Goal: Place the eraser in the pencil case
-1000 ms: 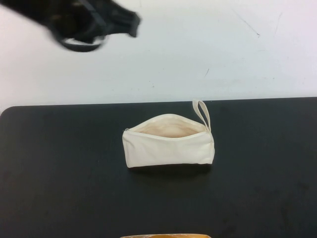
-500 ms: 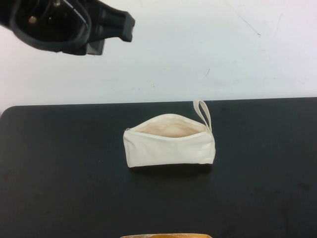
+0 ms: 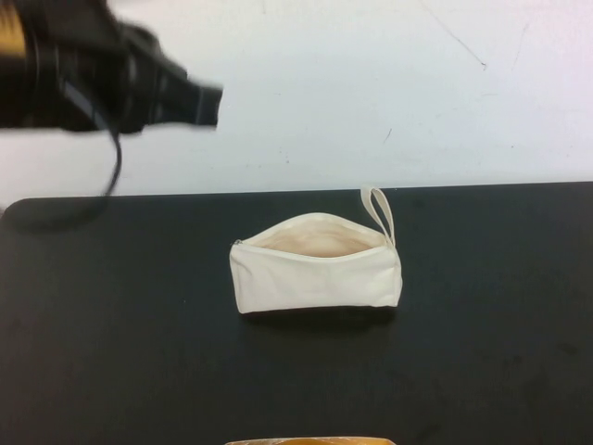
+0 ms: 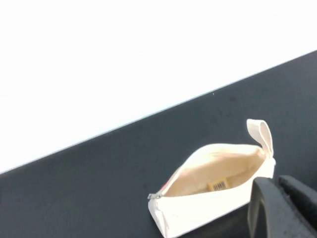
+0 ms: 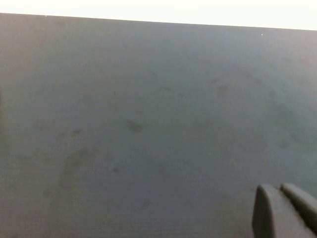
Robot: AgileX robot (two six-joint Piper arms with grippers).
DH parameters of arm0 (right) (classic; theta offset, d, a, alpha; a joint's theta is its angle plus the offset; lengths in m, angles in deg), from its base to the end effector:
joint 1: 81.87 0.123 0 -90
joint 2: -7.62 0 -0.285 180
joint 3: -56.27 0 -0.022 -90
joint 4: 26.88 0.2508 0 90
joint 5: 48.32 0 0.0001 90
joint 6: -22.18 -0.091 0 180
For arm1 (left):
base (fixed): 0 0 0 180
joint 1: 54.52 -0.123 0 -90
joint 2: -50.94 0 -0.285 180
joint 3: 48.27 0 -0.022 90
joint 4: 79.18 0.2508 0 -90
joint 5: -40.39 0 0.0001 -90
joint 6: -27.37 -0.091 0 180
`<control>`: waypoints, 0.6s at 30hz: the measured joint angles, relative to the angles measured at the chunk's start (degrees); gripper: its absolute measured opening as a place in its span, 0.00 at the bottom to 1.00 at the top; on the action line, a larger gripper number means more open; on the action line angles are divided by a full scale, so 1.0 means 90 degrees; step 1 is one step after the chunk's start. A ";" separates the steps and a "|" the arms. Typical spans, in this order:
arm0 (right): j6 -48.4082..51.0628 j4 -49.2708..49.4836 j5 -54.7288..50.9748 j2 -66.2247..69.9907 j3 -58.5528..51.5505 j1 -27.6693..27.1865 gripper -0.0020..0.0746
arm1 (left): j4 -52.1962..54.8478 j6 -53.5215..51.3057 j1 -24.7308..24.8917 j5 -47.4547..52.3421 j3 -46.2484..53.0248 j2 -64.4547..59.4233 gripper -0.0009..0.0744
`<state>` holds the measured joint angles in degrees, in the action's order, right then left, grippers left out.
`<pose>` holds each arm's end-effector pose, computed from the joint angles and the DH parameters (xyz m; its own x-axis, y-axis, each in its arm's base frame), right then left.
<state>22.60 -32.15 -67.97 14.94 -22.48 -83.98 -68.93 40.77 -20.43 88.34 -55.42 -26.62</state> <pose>0.0534 -0.0048 0.1738 -0.2745 -0.0837 -0.9579 0.0409 0.9943 -0.0987 0.2115 -0.1286 0.4638 -0.4369 0.1604 -0.8851 0.4121 0.9103 -0.0385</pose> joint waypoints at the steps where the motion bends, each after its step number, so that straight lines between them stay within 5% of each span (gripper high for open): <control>1: 0.0000 0.0000 0.0000 0.0000 0.0000 0.0000 0.02 | 0.0005 0.0000 -0.0052 -0.0267 0.0287 0.0117 0.01; 9: 0.0000 0.0000 0.0000 0.0000 0.0000 0.0000 0.02 | -0.0729 0.0289 -0.1280 -0.2373 0.3045 0.1623 0.01; 18: 0.0000 0.0000 0.0000 0.0000 0.0000 0.0000 0.02 | -0.1052 0.0352 -0.2824 -0.2714 0.5252 0.4485 0.01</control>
<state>22.60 -32.15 -67.97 14.94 -22.48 -83.98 -78.40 43.94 -45.84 63.91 -8.15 13.74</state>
